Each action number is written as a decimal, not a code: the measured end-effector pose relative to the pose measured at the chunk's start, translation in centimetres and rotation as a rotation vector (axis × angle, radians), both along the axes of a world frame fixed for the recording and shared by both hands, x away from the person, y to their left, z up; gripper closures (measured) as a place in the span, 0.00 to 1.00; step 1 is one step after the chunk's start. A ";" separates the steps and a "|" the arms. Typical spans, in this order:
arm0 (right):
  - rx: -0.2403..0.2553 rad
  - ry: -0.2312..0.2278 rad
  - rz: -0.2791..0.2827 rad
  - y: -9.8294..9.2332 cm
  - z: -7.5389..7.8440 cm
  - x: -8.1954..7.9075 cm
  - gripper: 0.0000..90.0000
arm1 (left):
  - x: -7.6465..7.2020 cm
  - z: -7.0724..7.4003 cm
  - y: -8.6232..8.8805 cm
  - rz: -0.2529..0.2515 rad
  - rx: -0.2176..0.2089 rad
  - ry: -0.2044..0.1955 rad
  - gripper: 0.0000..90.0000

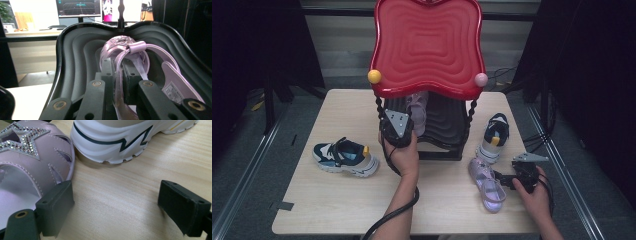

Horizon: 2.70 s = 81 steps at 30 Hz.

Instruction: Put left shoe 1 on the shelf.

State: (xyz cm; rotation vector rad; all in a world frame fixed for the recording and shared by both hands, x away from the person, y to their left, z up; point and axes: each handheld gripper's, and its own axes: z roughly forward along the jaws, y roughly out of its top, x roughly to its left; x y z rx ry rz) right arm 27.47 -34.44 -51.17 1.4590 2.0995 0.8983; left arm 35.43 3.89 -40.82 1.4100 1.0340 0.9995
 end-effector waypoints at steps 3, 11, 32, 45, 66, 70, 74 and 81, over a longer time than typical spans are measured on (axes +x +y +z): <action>0.000 0.001 -0.001 0.0 0.0 0.0 0.14 | -0.1 0.0 -0.2 -0.004 -0.005 0.002 0.91; 0.000 0.000 0.000 0.0 0.0 0.0 0.14 | -0.1 -0.3 -0.8 -0.018 0.005 0.013 0.89; 0.001 -0.001 0.000 0.0 0.0 0.0 0.14 | -0.2 0.2 -0.1 -0.030 -0.073 0.012 0.91; 0.004 0.003 -0.002 0.0 0.0 0.0 0.14 | 0.7 1.1 -0.1 0.002 -0.117 -0.019 0.91; 0.002 0.000 -0.001 0.0 0.0 0.0 0.14 | 0.7 -0.4 -0.3 -0.023 -0.064 0.035 0.87; 0.001 0.000 -0.001 0.0 0.0 0.0 0.14 | 0.7 -0.4 -0.4 -0.025 -0.049 0.034 0.87; 0.002 0.000 -0.001 0.0 0.0 0.0 0.14 | 0.8 -0.3 -0.4 -0.029 -0.044 0.032 0.87; 0.002 0.001 -0.001 0.0 0.0 0.0 0.14 | 1.1 -0.4 -0.7 -0.015 -0.073 0.018 0.88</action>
